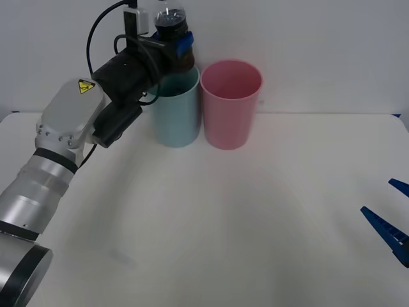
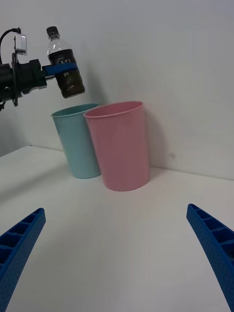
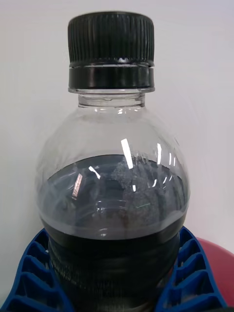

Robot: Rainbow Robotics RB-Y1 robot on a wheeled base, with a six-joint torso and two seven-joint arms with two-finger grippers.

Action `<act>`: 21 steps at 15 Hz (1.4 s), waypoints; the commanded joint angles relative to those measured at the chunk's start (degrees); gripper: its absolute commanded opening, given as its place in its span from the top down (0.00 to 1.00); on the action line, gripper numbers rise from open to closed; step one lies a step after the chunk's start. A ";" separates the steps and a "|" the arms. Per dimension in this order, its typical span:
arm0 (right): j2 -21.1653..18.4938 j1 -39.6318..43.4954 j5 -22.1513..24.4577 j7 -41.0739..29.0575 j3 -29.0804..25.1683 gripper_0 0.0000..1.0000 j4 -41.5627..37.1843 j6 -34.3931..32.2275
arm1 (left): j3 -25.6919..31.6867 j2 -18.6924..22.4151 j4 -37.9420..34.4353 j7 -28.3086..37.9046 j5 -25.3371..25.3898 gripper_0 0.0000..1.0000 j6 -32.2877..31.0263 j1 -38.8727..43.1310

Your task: Grasp the object on the table and drop it into the matching bin: aluminum can to the light blue bin, PET bottle to the pink bin.

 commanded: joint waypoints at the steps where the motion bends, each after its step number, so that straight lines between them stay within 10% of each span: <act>1: 0.00 0.00 0.00 0.00 0.00 0.00 0.00 0.00 | -4.76 0.00 -0.06 -0.56 3.05 1.00 3.16 -1.66; 21: 0.00 0.00 0.00 0.00 0.00 0.00 0.00 0.00 | -16.36 -8.96 15.67 -10.31 9.47 1.00 13.36 -15.55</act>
